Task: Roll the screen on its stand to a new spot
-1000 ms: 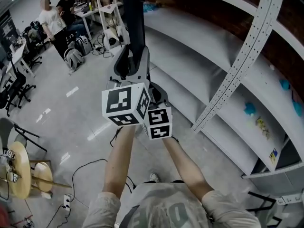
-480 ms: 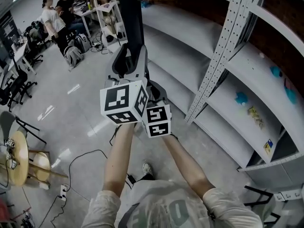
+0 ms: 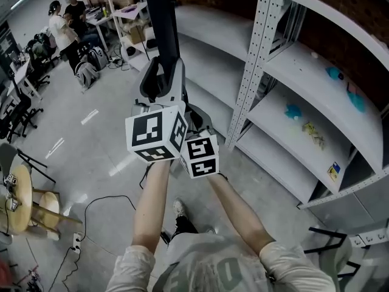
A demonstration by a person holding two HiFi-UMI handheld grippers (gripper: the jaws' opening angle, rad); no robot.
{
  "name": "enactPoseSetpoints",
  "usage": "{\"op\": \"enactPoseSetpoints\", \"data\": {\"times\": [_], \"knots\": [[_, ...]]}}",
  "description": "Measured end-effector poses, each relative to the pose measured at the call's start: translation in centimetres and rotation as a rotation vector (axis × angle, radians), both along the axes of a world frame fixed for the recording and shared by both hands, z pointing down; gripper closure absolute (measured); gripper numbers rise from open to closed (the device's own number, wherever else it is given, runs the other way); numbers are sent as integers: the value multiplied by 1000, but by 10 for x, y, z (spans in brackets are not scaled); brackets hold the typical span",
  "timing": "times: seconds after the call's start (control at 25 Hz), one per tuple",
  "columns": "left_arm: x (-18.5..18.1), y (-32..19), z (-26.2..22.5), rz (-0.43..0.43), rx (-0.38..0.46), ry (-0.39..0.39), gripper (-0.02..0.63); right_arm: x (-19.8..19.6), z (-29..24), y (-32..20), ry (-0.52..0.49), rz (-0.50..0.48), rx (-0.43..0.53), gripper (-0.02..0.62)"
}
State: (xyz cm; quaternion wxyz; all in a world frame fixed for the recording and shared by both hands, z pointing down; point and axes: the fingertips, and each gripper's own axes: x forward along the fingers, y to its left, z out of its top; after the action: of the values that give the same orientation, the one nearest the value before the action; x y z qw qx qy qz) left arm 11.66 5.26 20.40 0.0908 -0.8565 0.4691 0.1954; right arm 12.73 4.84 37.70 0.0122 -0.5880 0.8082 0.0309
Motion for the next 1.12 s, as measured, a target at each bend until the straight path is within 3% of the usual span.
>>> {"op": "enactPoseSetpoints", "data": {"times": [0.48,1.12], "knots": [[42,104,0,52,21,10,397,43,-1,104,-9,36,6,383],[62,207,1,142,17,4,396,66,0,209,-2,140,14,387]]}}
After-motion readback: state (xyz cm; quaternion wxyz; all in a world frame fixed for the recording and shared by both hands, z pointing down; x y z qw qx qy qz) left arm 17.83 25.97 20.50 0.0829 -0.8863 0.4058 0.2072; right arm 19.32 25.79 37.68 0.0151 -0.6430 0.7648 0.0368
